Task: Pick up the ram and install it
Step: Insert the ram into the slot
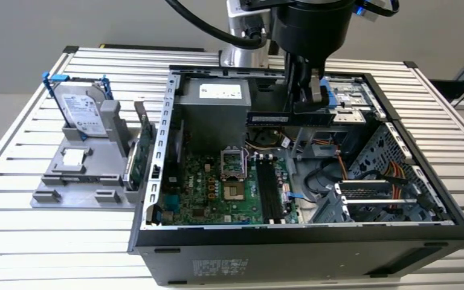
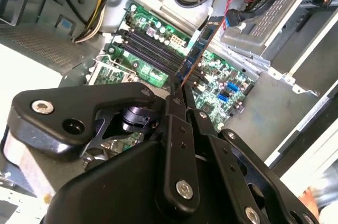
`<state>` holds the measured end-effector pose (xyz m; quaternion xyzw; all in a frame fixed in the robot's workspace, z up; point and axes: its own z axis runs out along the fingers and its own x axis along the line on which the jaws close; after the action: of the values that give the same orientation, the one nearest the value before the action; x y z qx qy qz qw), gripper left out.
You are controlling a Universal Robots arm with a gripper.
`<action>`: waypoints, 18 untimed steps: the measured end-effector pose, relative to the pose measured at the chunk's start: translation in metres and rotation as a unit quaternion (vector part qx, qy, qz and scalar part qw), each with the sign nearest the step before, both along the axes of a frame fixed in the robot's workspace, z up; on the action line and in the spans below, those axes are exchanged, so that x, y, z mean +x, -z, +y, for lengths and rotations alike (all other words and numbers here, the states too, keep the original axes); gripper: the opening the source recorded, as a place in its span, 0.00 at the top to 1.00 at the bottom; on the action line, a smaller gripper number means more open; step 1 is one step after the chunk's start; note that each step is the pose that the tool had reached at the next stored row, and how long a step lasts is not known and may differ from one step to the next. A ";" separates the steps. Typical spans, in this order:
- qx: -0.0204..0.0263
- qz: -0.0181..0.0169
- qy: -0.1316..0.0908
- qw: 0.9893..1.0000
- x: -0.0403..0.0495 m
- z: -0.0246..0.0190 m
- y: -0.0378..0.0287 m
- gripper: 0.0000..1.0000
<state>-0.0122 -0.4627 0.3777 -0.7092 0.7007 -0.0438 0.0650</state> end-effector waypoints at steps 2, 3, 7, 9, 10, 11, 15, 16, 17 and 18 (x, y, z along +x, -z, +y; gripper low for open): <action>0.000 0.000 0.000 1.000 0.0000 0.0000 0.0000 1.00; 0.000 0.000 0.000 1.000 0.0000 0.0000 0.0000 1.00; 0.000 0.000 0.000 1.000 0.0000 0.0000 -0.0001 1.00; 0.000 0.000 0.000 1.000 0.0000 0.0000 -0.0002 1.00; 0.000 0.000 0.002 1.000 0.0000 0.0000 -0.0002 1.00; 0.000 0.000 0.011 1.000 0.0000 0.0000 -0.0003 1.00; 0.000 0.000 0.047 0.999 0.0000 -0.0001 -0.0001 1.00; 0.000 0.000 0.056 0.998 0.0000 -0.0001 0.0000 1.00; 0.000 0.000 0.065 0.998 0.0000 -0.0001 0.0000 1.00; 0.000 0.000 0.074 0.997 0.0000 -0.0001 0.0001 1.00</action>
<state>-0.0122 -0.4628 0.3776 -0.6552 0.7514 -0.0485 0.0615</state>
